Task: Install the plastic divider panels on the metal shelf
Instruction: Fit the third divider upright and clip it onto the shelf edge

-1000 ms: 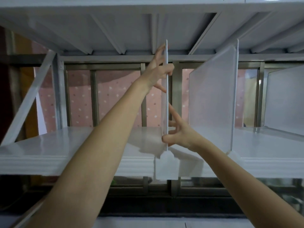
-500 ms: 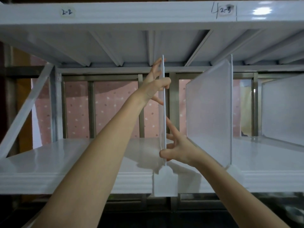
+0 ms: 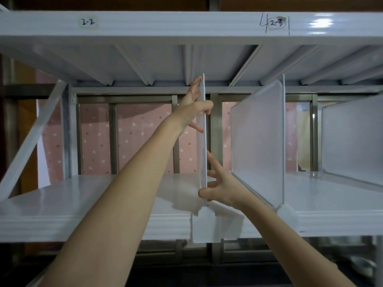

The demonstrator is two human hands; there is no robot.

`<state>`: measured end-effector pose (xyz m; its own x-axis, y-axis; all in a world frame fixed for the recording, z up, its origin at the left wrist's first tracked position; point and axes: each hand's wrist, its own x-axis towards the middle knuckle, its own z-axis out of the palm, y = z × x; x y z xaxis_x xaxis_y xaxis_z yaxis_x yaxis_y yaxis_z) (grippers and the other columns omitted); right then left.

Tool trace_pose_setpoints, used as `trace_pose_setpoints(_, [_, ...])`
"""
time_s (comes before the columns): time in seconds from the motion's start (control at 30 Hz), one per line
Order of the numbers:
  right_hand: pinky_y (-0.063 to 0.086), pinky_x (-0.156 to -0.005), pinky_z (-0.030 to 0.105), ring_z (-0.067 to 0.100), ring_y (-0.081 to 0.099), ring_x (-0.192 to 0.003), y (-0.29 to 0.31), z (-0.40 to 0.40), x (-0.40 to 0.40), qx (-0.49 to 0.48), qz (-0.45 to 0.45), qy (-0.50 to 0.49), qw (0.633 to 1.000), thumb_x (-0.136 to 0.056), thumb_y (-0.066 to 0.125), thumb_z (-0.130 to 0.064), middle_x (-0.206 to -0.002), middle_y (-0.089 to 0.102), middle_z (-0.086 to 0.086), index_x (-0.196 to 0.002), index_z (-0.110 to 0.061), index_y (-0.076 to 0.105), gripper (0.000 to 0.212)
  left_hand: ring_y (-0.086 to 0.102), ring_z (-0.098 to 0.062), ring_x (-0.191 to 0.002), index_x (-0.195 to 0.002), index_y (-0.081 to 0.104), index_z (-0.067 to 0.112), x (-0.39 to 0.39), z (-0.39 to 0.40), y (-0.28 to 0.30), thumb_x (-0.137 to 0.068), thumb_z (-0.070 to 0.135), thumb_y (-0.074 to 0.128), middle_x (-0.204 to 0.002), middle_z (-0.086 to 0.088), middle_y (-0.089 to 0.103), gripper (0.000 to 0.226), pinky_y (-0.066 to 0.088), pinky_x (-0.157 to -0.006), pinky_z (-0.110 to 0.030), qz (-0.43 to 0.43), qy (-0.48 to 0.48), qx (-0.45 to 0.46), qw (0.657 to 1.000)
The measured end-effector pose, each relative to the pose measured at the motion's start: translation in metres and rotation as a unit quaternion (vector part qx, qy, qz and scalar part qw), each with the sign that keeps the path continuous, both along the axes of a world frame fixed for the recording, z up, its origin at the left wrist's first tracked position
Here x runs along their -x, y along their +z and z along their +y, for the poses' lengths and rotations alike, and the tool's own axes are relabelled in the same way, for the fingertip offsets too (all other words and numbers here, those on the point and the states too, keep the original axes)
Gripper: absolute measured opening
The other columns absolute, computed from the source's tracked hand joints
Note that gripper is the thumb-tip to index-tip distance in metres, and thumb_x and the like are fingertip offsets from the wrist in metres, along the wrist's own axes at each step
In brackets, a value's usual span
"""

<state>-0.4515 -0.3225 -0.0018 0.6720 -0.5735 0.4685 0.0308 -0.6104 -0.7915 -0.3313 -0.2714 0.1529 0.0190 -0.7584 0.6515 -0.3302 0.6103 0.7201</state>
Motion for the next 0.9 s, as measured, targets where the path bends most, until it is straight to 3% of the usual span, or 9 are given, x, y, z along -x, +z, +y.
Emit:
trace_pose_setpoints(0.17, [0.058,-0.085,0.036,0.029,0.034,-0.138,0.001,-0.001,0.0,0.023,0.009,0.0,1.0,-0.076,0.068,-0.004,-0.155,0.024,-0.003,-0.145,-0.058,0.01,0.105,0.041,-0.029,-0.124,-0.145,0.024,0.044,0.0,0.001,0.0,-0.067,0.012,0.053,-0.152,0.0,0.027,0.089,0.055,-0.048,-0.026,-0.002,0.0,0.003,1.0])
trace_pose_setpoints(0.3, [0.057,-0.083,0.048,0.028,0.049,-0.125,0.001,0.0,0.0,-0.001,0.014,-0.008,1.0,-0.075,0.068,-0.005,-0.152,0.03,0.008,-0.143,-0.06,0.011,0.105,0.041,-0.028,-0.123,-0.144,0.024,0.046,0.002,0.0,0.001,-0.063,0.016,0.053,-0.149,-0.001,0.029,0.09,0.058,-0.054,-0.034,-0.019,0.009,-0.003,1.0])
trace_pose_setpoints(0.4, [0.055,-0.083,0.052,0.025,0.058,-0.113,0.001,0.001,0.0,-0.008,0.015,-0.009,1.0,-0.075,0.068,-0.004,-0.151,0.03,0.009,-0.142,-0.062,0.011,0.106,0.049,-0.022,-0.109,-0.143,0.026,0.046,-0.002,-0.001,0.002,-0.065,0.015,0.054,-0.147,-0.002,0.031,0.089,0.059,-0.058,-0.037,-0.02,0.004,-0.012,1.0])
trace_pose_setpoints(0.47, [0.056,-0.081,0.052,0.027,0.055,-0.118,0.002,0.003,-0.001,-0.012,0.018,-0.01,1.0,-0.076,0.068,-0.003,-0.152,0.029,0.009,-0.142,-0.062,0.01,0.106,0.051,-0.016,-0.1,-0.143,0.026,0.046,-0.009,-0.003,0.001,-0.069,0.012,0.057,-0.146,-0.003,0.032,0.087,0.058,-0.057,-0.034,-0.023,-0.012,-0.009,1.0])
trace_pose_setpoints(0.6, [0.06,-0.072,0.03,0.033,0.04,-0.133,0.005,0.008,-0.006,-0.006,0.028,-0.032,0.999,-0.082,0.064,0.006,-0.155,0.023,0.008,-0.147,-0.055,0.001,0.109,0.051,-0.021,-0.103,-0.141,0.03,0.041,-0.017,-0.006,0.002,-0.068,0.007,0.056,-0.142,-0.003,0.033,0.085,0.055,-0.055,-0.031,-0.016,-0.043,0.0,0.999])
trace_pose_setpoints(0.7, [0.059,-0.068,0.027,0.033,0.039,-0.135,0.003,0.009,-0.008,-0.005,0.012,-0.031,0.999,-0.082,0.062,0.008,-0.156,0.021,0.003,-0.146,-0.055,0.001,0.108,0.053,-0.02,-0.101,-0.143,0.028,0.041,-0.015,-0.005,0.001,-0.073,0.003,0.055,-0.14,-0.001,0.034,0.083,0.055,-0.054,-0.03,-0.002,-0.05,0.0,0.999])
trace_pose_setpoints(0.8, [0.06,-0.071,0.036,0.035,0.048,-0.127,0.0,0.01,-0.004,-0.023,-0.004,-0.028,0.999,-0.081,0.065,0.003,-0.154,0.025,0.007,-0.144,-0.058,0.008,0.104,0.047,-0.023,-0.114,-0.146,0.021,0.045,-0.008,-0.003,0.0,-0.084,0.005,0.054,-0.151,-0.001,0.028,0.081,0.056,-0.052,-0.026,-0.021,-0.017,-0.003,1.0])
trace_pose_setpoints(0.9, [0.054,-0.09,0.046,0.028,0.051,-0.126,-0.013,0.006,0.006,-0.041,-0.001,-0.017,0.999,-0.073,0.075,-0.017,-0.149,0.037,0.008,-0.138,-0.06,0.021,0.095,0.037,-0.023,-0.134,-0.148,0.015,0.044,0.0,0.002,-0.015,-0.091,0.013,0.056,-0.155,-0.002,0.025,0.077,0.056,-0.058,-0.021,-0.033,0.006,0.004,0.999])
